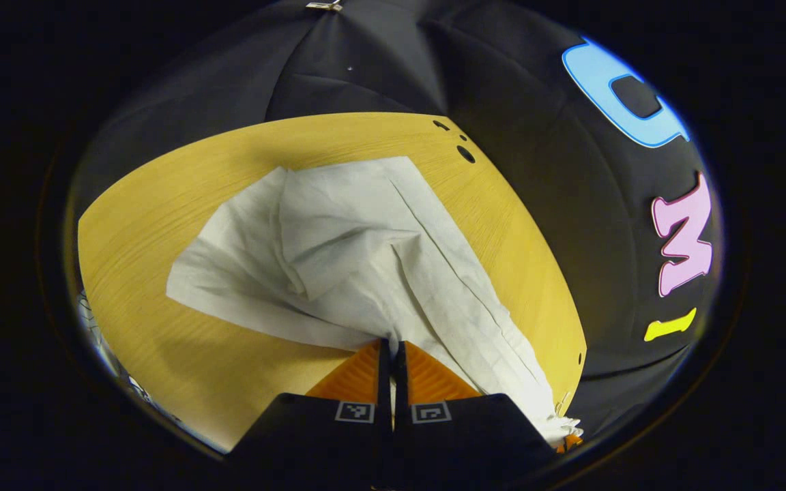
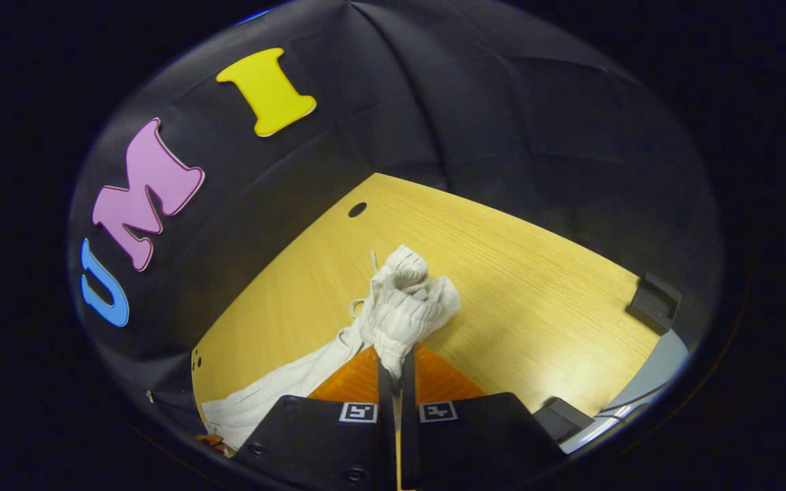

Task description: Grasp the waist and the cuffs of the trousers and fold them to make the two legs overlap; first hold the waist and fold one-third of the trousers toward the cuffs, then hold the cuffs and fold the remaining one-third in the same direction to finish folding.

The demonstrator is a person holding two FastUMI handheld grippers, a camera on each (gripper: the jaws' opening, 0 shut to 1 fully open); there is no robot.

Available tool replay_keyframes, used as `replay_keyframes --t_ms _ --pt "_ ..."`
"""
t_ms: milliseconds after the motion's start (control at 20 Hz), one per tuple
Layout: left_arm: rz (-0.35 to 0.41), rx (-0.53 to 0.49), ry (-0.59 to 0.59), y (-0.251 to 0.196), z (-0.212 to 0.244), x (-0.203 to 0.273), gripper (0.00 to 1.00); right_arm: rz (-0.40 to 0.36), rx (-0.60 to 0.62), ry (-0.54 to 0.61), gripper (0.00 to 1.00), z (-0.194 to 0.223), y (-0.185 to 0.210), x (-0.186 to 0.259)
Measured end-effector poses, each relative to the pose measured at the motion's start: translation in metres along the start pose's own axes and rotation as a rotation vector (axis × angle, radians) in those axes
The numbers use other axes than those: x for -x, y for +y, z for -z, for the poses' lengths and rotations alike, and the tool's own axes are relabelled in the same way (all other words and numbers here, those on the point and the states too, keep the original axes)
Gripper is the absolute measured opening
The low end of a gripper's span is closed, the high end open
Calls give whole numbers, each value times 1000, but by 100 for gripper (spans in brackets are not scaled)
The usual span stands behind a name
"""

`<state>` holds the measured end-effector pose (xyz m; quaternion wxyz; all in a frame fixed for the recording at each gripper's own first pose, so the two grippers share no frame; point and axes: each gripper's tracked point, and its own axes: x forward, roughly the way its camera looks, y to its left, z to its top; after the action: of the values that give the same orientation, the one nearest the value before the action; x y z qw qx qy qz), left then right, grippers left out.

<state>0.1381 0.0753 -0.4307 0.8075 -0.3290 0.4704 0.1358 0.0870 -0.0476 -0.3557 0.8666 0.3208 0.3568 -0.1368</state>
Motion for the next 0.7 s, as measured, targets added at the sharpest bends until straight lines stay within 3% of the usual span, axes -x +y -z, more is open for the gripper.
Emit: replay_keyframes --t_ms 400,700 --pt "-1 -48 46 -2 -1 2 6 -197 63 -34 7 -12 81 26" --pt "3 -47 67 -3 0 -4 6 -334 125 -4 7 5 155 39"
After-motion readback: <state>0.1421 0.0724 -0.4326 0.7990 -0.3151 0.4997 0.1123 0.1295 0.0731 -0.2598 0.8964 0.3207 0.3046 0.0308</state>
